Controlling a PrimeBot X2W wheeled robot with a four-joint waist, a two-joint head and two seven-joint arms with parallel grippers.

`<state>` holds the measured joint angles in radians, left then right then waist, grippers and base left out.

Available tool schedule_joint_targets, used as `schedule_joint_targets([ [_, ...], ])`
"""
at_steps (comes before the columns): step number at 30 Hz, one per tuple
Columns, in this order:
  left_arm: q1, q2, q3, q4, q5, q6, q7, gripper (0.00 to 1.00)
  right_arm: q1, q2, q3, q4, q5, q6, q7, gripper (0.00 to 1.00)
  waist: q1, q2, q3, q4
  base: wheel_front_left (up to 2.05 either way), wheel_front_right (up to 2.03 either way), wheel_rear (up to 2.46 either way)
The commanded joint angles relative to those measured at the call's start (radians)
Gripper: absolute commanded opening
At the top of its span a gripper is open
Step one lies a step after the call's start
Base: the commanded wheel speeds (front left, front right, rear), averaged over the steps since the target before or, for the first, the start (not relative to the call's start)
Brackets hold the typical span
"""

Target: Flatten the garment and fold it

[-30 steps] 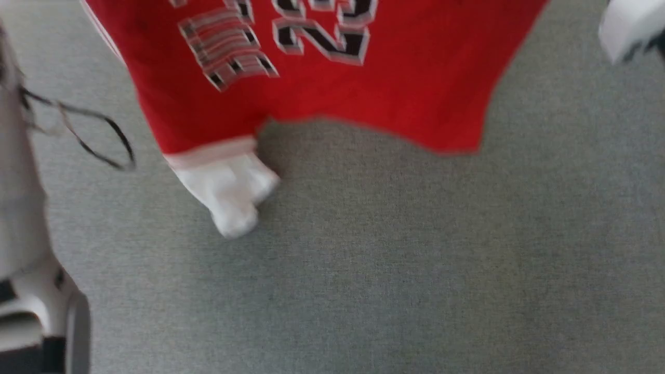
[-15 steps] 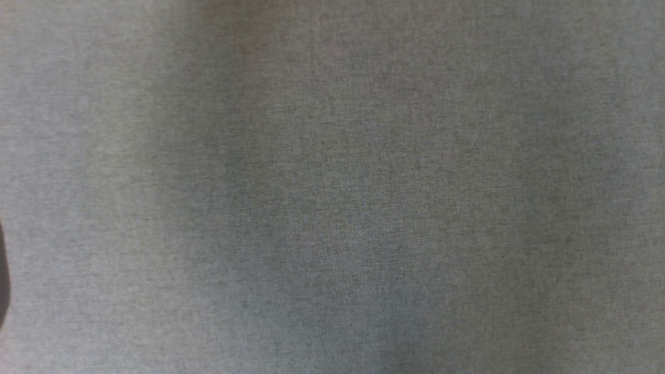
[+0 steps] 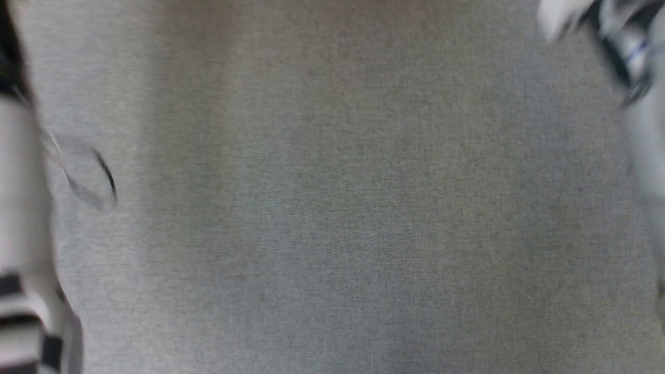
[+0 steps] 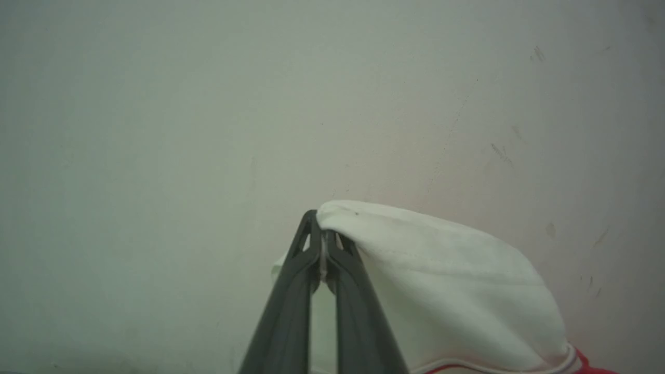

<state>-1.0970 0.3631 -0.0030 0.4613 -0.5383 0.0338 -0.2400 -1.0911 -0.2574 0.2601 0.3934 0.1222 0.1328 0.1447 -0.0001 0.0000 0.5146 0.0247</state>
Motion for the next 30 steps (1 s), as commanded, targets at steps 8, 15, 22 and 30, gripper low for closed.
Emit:
schedule_joint_targets([
  [8, 0.515, -0.010, -0.132, -0.119, -0.019, -0.051, 0.260, 0.00, 0.361, -0.009, -0.004, -0.071, 0.116, -0.002, 0.020, 0.00, 0.0001, 0.0000, -0.183, 0.055, 0.00, 0.00, 0.00],
  [15, 0.898, -0.007, -0.151, -0.354, -0.126, -0.015, 0.468, 0.00, 0.642, 0.009, -0.114, -0.180, 0.143, -0.002, 0.070, 0.00, 0.0001, 0.0000, -0.272, 0.081, 0.00, 0.00, 0.00],
  [22, 1.111, -0.002, -0.147, -0.476, -0.169, 0.038, 0.539, 0.00, 0.831, 0.049, -0.188, -0.251, 0.095, -0.002, 0.109, 0.00, 0.0001, 0.0000, -0.330, 0.089, 0.00, 0.00, 0.00],
  [30, 1.325, 0.017, -0.155, -0.559, -0.140, 0.114, 0.564, 0.00, 1.046, 0.117, -0.296, -0.310, 0.035, -0.002, 0.143, 0.00, 0.0001, 0.0000, -0.380, 0.093, 0.00, 0.00, 0.00],
])
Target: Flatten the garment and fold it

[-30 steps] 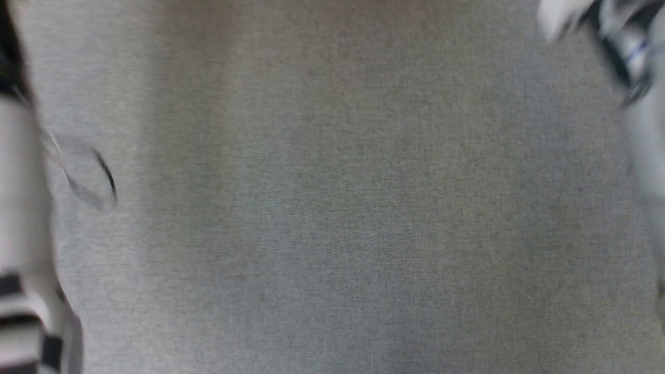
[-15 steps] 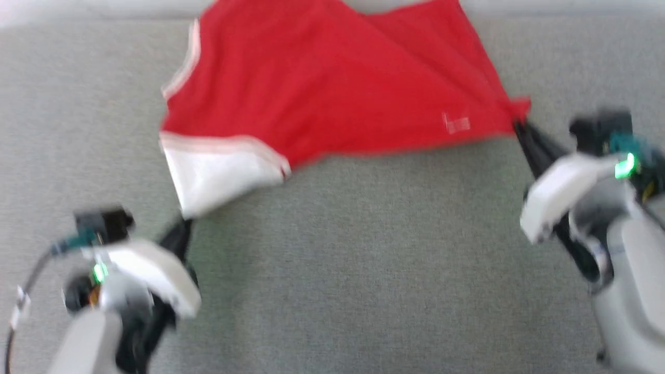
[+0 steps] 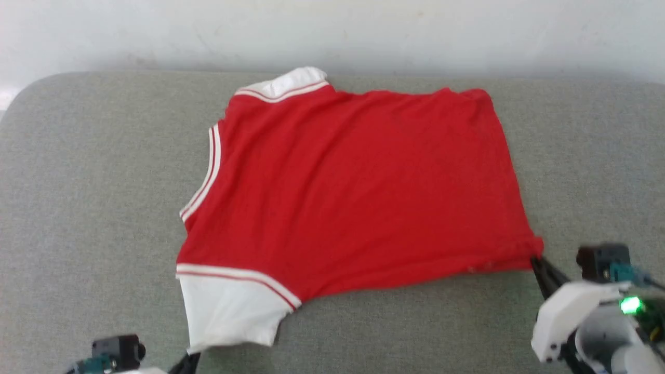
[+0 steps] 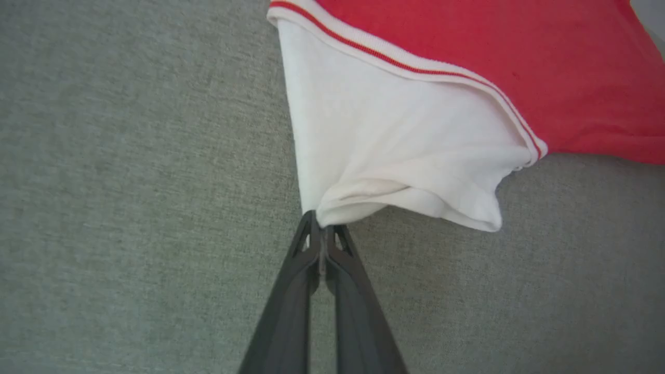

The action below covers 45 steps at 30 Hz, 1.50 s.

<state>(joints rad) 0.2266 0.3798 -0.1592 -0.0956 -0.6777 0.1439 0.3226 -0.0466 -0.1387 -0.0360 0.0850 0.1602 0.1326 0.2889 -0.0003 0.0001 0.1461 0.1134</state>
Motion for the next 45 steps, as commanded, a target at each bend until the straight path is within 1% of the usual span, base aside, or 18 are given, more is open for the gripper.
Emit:
schedule_joint_targets([
  [1, 0.021, -0.006, -0.001, -0.006, -0.004, 0.009, 0.001, 0.00, 0.028, 0.008, -0.012, -0.005, -0.006, -0.002, 0.003, 0.00, 0.0003, -0.0001, -0.015, 0.005, 0.00, 0.00, 0.00],
  [7, 0.099, -0.035, -0.009, -0.011, -0.009, 0.031, -0.023, 0.00, 0.165, 0.051, -0.067, -0.040, -0.024, -0.002, 0.040, 0.00, 0.0003, -0.0001, -0.019, 0.002, 0.00, 0.00, 0.00],
  [11, 0.109, -0.010, -0.029, 0.004, 0.065, 0.051, -0.055, 0.00, 0.218, 0.069, -0.076, -0.060, -0.025, -0.002, 0.045, 0.00, 0.0003, -0.0001, -0.014, -0.004, 0.00, 0.00, 0.00],
  [14, 0.078, -0.024, -0.035, 0.008, 0.121, 0.061, -0.144, 0.00, 0.228, 0.077, -0.079, -0.060, -0.025, -0.002, 0.009, 0.00, 0.0003, -0.0001, -0.012, -0.008, 0.00, 0.00, 0.00],
  [20, -0.021, -0.066, -0.055, 0.046, 0.236, 0.084, -0.350, 0.00, 0.195, 0.084, -0.055, -0.043, -0.033, -0.002, -0.144, 0.00, 0.0003, -0.0001, -0.006, -0.018, 0.00, 0.00, 0.00],
  [23, -0.086, -0.071, -0.059, 0.061, 0.286, 0.087, -0.440, 0.00, 0.166, 0.085, -0.038, -0.044, -0.042, -0.002, -0.204, 0.00, 0.0003, -0.0001, 0.000, -0.021, 0.00, 0.00, 0.00],
  [26, -0.158, -0.065, -0.059, 0.079, 0.318, 0.080, -0.499, 0.00, 0.131, 0.084, -0.029, -0.043, -0.052, -0.002, -0.236, 0.00, 0.0003, -0.0001, 0.008, -0.025, 0.00, 0.00, 0.00],
  [32, -0.316, -0.039, -0.067, 0.131, 0.350, 0.051, -0.511, 0.00, 0.029, 0.073, 0.003, -0.020, -0.072, -0.002, -0.209, 0.00, 0.0003, -0.0001, 0.032, -0.042, 0.00, 0.00, 0.00],
  [37, -0.457, -0.020, -0.092, 0.194, 0.373, 0.013, -0.486, 0.00, -0.060, 0.066, 0.012, 0.014, -0.079, -0.002, -0.171, 0.00, 0.0003, -0.0001, 0.068, -0.051, 0.00, 0.00, 0.00],
  [40, -0.536, -0.010, -0.109, 0.247, 0.375, -0.017, -0.447, 0.00, -0.103, 0.063, 0.006, 0.035, -0.079, -0.002, -0.137, 0.00, 0.0003, -0.0001, 0.096, -0.055, 0.00, 0.00, 0.00],
  [45, -0.654, 0.012, -0.131, 0.340, 0.358, -0.068, -0.320, 0.00, -0.173, 0.063, -0.002, 0.061, -0.081, -0.002, -0.060, 0.00, 0.0003, -0.0001, 0.143, -0.067, 0.00, 0.00, 0.00],
])
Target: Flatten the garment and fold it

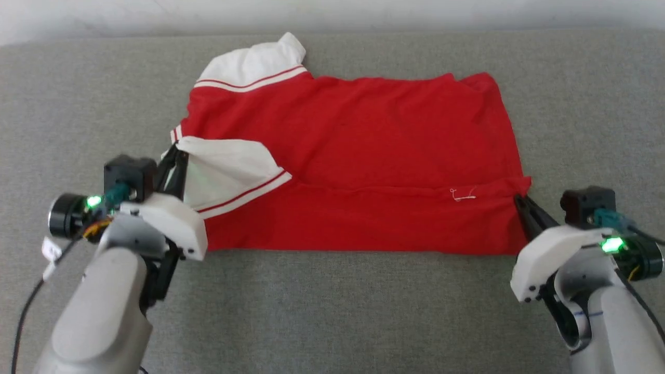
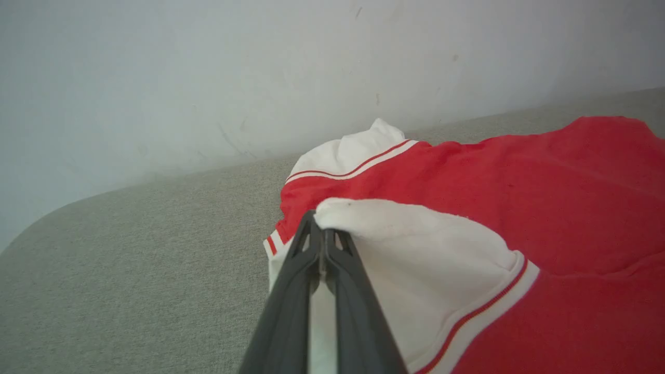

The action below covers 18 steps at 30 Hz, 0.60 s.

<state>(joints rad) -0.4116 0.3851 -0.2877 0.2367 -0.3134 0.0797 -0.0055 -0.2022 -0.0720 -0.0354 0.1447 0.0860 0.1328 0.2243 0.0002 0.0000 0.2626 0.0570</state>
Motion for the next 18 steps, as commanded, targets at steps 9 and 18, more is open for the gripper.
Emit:
schedule_joint_targets([
  [9, -0.115, 0.056, -0.035, 0.121, -0.120, -0.124, 0.381, 0.00, -0.139, -0.030, 0.018, 0.042, 0.000, -0.002, 0.301, 0.00, -0.0002, 0.0000, 0.090, -0.027, 0.00, 0.00, 0.00],
  [18, -0.116, 0.058, -0.006, 0.087, -0.206, -0.104, 0.526, 1.00, -0.171, -0.028, 0.009, -0.008, 0.021, -0.002, 0.572, 1.00, -0.0002, 0.0000, 0.093, -0.018, 0.00, 0.00, 0.00],
])
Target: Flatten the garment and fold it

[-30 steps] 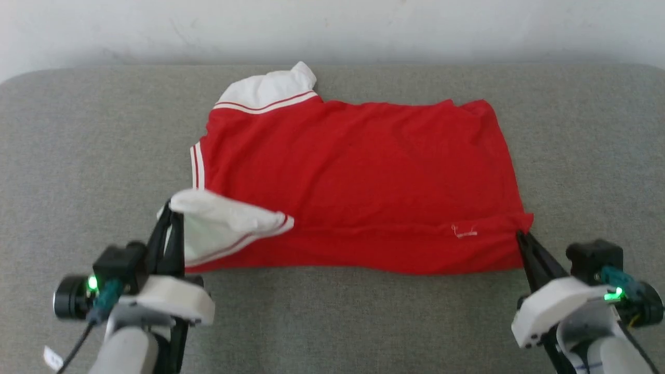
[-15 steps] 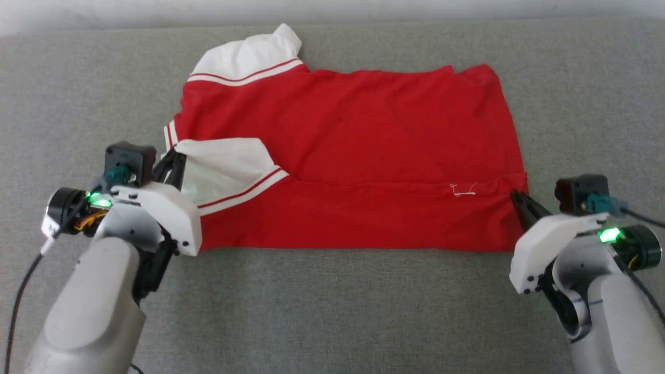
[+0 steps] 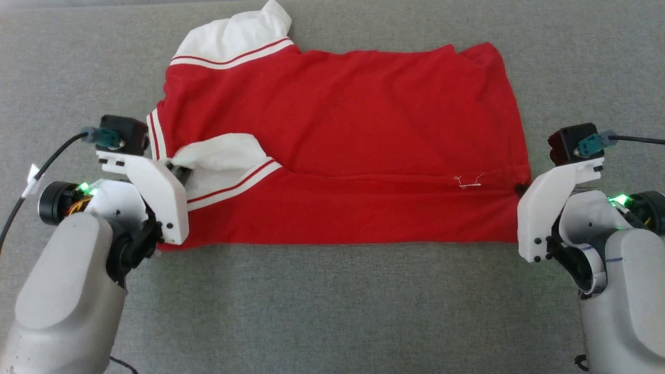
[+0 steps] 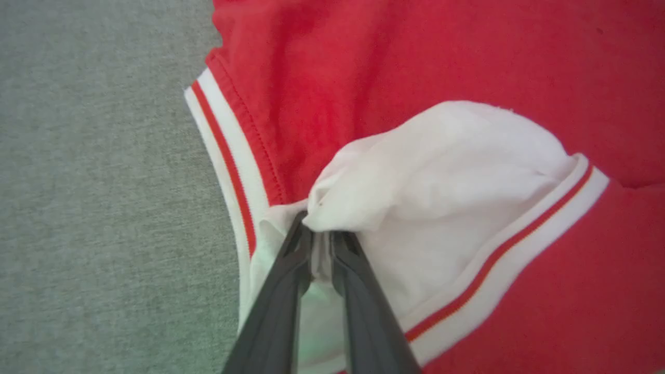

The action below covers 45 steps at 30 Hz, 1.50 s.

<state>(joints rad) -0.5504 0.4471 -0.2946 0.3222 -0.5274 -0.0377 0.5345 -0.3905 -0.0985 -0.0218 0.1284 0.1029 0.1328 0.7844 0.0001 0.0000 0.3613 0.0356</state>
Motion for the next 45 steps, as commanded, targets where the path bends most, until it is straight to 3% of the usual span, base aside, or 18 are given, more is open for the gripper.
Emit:
schedule_joint_targets([
  [1, 0.028, -0.004, 0.007, -0.014, 0.023, 0.028, -0.056, 1.00, 0.024, 0.003, -0.013, -0.001, 0.008, -0.002, 0.014, 1.00, -0.0001, 0.0000, -0.011, 0.005, 0.00, 0.00, 0.00],
  [5, 0.068, -0.020, 0.043, -0.061, 0.094, 0.109, -0.284, 1.00, 0.060, 0.020, -0.045, -0.058, 0.028, -0.002, -0.091, 1.00, -0.0001, 0.0000, -0.041, 0.014, 0.00, 0.00, 0.00],
  [6, 0.068, -0.020, 0.043, -0.061, 0.094, 0.109, -0.284, 1.00, 0.060, 0.020, -0.045, -0.058, 0.028, -0.002, -0.091, 1.00, -0.0001, 0.0000, -0.041, 0.014, 0.00, 0.00, 0.00],
  [10, 0.153, -0.048, 0.079, -0.102, 0.114, 0.160, -0.476, 1.00, 0.109, 0.033, -0.057, -0.102, 0.042, -0.002, -0.289, 1.00, -0.0001, 0.0000, -0.077, 0.020, 0.00, 0.00, 0.00],
  [15, 0.291, -0.074, 0.115, -0.142, 0.097, 0.215, -0.565, 1.00, 0.196, 0.040, -0.038, -0.127, 0.037, -0.002, -0.526, 1.00, -0.0001, 0.0000, -0.121, 0.022, 0.00, 0.00, 0.00],
  [21, 0.429, -0.118, 0.151, -0.181, 0.018, 0.270, -0.505, 1.00, 0.295, 0.047, -0.063, -0.155, 0.030, -0.002, -0.741, 1.00, -0.0001, 0.0000, -0.146, 0.020, 0.00, 0.00, 0.00],
  [28, 0.447, -0.134, 0.172, -0.178, -0.056, 0.311, -0.369, 1.00, 0.346, 0.048, -0.069, -0.173, 0.055, -0.002, -0.923, 1.00, -0.0001, 0.0000, -0.151, 0.010, 0.00, 0.00, 0.00],
  [34, 0.399, -0.145, 0.190, -0.138, -0.101, 0.349, -0.280, 1.00, 0.338, 0.048, -0.041, -0.159, 0.061, -0.002, -0.972, 1.00, -0.0001, 0.0000, -0.136, -0.017, 0.00, 0.00, 0.00],
  [38, 0.382, -0.133, 0.169, -0.094, -0.126, 0.338, -0.185, 1.00, 0.326, 0.048, -0.024, -0.143, 0.057, -0.002, -0.981, 1.00, -0.0001, 0.0000, -0.130, -0.035, 0.00, 0.00, 0.00],
  [39, 0.381, -0.130, 0.161, -0.092, -0.131, 0.329, -0.167, 0.46, 0.326, 0.048, -0.022, -0.141, 0.055, -0.002, -0.980, 1.00, -0.0001, 0.0000, -0.130, -0.037, 0.00, 0.00, 0.00],
  [40, 0.379, -0.126, 0.156, -0.093, -0.135, 0.319, -0.157, 0.00, 0.327, 0.048, -0.024, -0.139, 0.053, -0.002, -0.979, 1.00, -0.0001, 0.0000, -0.131, -0.039, 0.00, 0.00, 0.00],
  [45, 0.380, -0.122, 0.156, -0.108, -0.138, 0.296, -0.184, 0.00, 0.329, 0.048, -0.048, -0.125, 0.049, -0.002, -0.959, 1.00, -0.0001, 0.0000, -0.135, -0.036, 0.00, 0.00, 0.00],
])
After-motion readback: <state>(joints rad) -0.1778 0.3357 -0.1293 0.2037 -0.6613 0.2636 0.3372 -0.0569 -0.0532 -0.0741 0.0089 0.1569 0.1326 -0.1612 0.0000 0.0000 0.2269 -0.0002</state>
